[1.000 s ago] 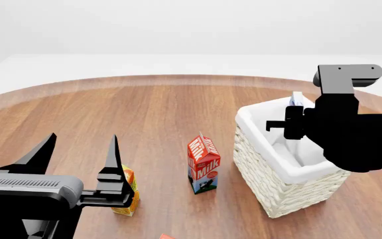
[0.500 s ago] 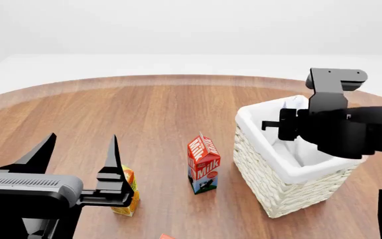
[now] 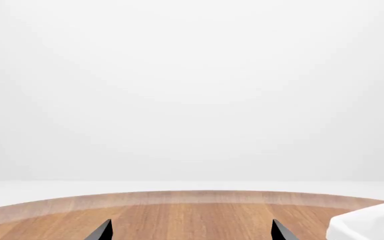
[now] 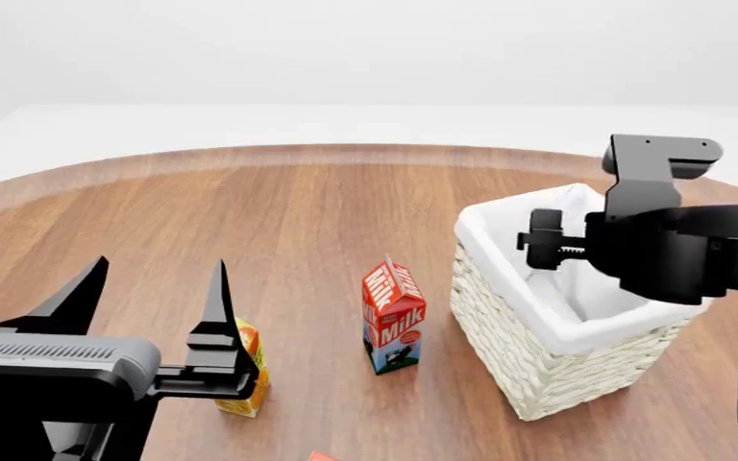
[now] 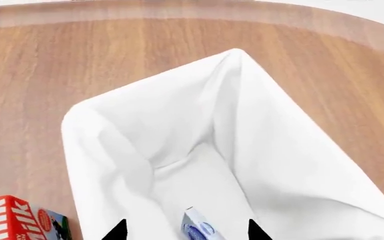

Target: Pick up the cream cheese box and the butter, and put them in the basket.

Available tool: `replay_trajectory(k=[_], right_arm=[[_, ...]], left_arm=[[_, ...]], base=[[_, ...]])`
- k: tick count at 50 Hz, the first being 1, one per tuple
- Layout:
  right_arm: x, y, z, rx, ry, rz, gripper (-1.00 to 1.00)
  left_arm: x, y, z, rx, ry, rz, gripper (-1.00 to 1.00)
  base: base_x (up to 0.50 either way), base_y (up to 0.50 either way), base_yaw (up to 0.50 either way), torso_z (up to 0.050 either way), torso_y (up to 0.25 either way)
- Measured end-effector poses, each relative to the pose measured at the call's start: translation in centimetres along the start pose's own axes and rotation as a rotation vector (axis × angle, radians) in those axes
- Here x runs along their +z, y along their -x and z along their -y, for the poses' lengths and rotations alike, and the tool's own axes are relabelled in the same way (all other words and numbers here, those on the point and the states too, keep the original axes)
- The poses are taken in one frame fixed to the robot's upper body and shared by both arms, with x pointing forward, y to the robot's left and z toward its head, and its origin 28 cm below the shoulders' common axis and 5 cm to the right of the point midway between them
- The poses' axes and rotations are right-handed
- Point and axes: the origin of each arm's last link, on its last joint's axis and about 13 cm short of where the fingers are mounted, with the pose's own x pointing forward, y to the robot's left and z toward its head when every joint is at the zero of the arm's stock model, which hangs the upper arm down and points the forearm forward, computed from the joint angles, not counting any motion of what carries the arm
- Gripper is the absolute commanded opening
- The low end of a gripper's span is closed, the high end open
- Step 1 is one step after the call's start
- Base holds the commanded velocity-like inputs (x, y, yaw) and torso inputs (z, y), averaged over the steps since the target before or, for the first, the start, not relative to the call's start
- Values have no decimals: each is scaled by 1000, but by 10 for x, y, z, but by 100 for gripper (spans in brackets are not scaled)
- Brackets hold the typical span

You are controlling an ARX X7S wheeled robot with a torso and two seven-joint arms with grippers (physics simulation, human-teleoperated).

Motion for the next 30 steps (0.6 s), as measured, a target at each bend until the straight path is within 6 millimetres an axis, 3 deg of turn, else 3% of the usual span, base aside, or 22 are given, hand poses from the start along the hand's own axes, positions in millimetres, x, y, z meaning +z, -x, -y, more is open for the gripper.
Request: replay_trajectory(k=[16, 30], right_arm=[[-1, 13, 1, 7, 11, 47, 100], [-13, 57, -5, 89, 48, 163, 100]], left_arm=[[-1, 0, 0, 1, 0, -1, 100], [0, 0, 0, 1, -1, -1, 100]], base=[[0, 0, 0, 0, 0], [0, 0, 0, 0, 0]])
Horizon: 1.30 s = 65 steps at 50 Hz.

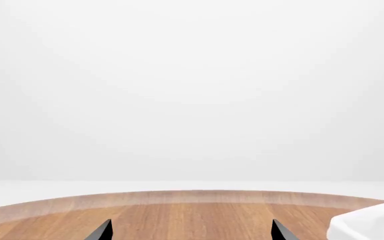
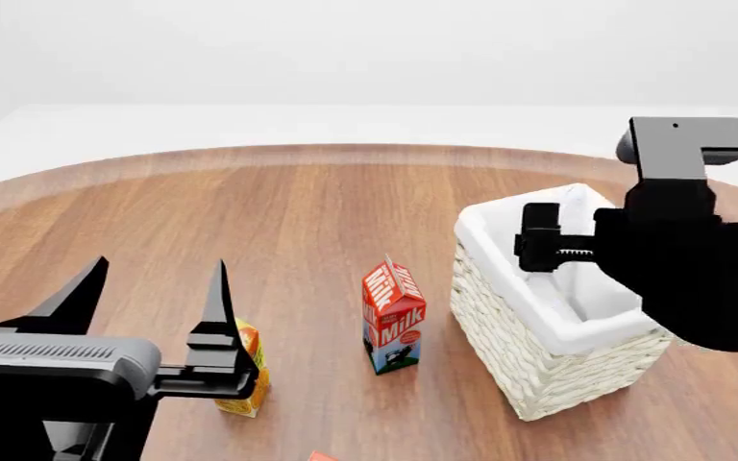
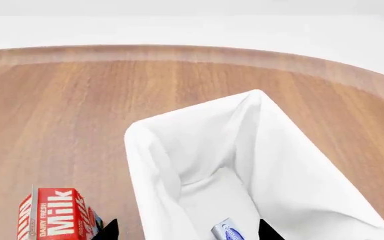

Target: Pick up the cream cheese box and the butter, and put them in the basket.

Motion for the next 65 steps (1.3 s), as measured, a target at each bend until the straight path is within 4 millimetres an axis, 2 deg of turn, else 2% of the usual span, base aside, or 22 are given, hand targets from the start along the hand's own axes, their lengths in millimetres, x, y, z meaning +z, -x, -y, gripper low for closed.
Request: replay_trajectory(k=[13, 28, 43, 65], right_arm=[[-10, 44, -14, 103, 57, 95, 100], [-27, 75, -28, 234, 145, 130, 100], [-42, 95, -35, 341, 246, 131, 100], [-64, 108, -40, 485, 376, 90, 100]], left_arm=[[0, 0, 0, -2, -1, 1, 100], [0, -1, -1, 1, 1, 2, 100], [1, -1, -2, 4, 2, 5, 100], [1, -1, -2, 5, 0, 5, 100]], base=[[0, 0, 0, 0, 0], [0, 0, 0, 0, 0], [0, 0, 0, 0, 0], [0, 0, 0, 0, 0]])
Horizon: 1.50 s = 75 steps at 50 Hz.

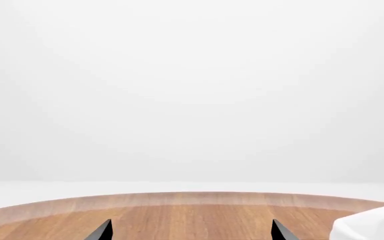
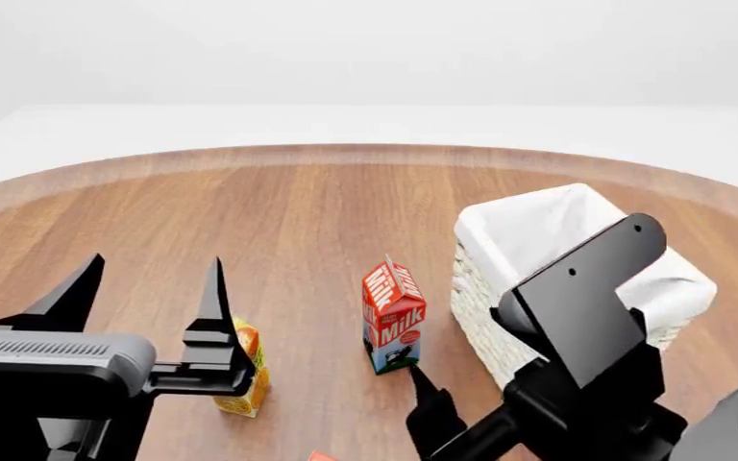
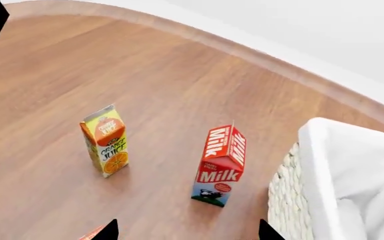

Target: Pick up the cream cheese box and the butter, and put them in the basket.

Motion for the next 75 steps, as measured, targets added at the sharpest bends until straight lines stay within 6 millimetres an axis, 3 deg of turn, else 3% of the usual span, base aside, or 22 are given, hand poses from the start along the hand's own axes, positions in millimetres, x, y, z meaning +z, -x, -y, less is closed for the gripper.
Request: replay_trajectory(k=[30, 75], right_arm=[[-14, -10, -8, 176, 50, -63, 100], [-34, -36, -17, 267, 151, -166, 100]], left_arm=[[0, 0, 0, -1, 0, -2, 100], [0, 1, 0, -4, 1, -3, 100]], base=[[0, 0, 0, 0, 0], [0, 0, 0, 0, 0]])
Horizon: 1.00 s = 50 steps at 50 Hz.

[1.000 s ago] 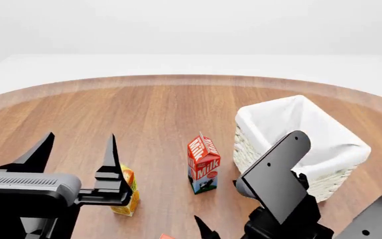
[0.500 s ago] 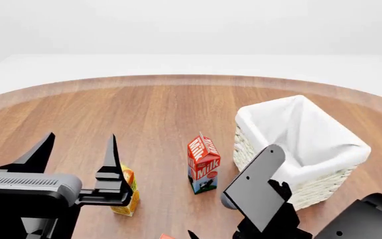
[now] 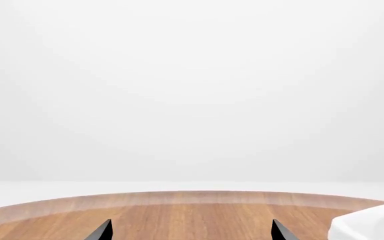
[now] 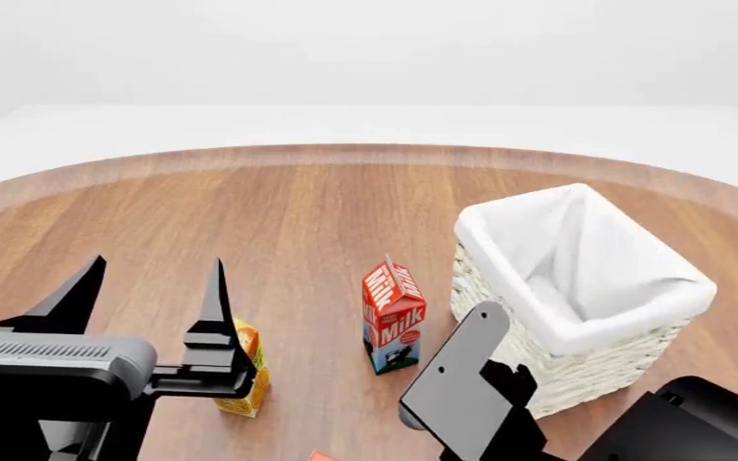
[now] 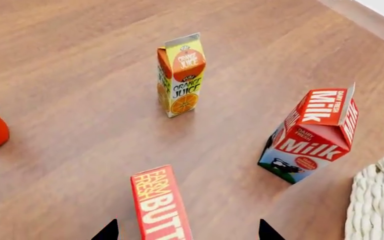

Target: Pick up the cream cheese box and the butter, and put them in the basket.

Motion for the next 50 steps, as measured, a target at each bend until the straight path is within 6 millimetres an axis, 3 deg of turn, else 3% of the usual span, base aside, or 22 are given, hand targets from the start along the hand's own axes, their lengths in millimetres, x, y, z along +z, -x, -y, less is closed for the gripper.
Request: replay_trajectory(k=[50], right_arm=[[-13, -41, 3, 83, -9, -67, 100]], left_arm=[[0, 0, 1, -3, 1, -2, 100]], base=[[0, 0, 0, 0, 0]])
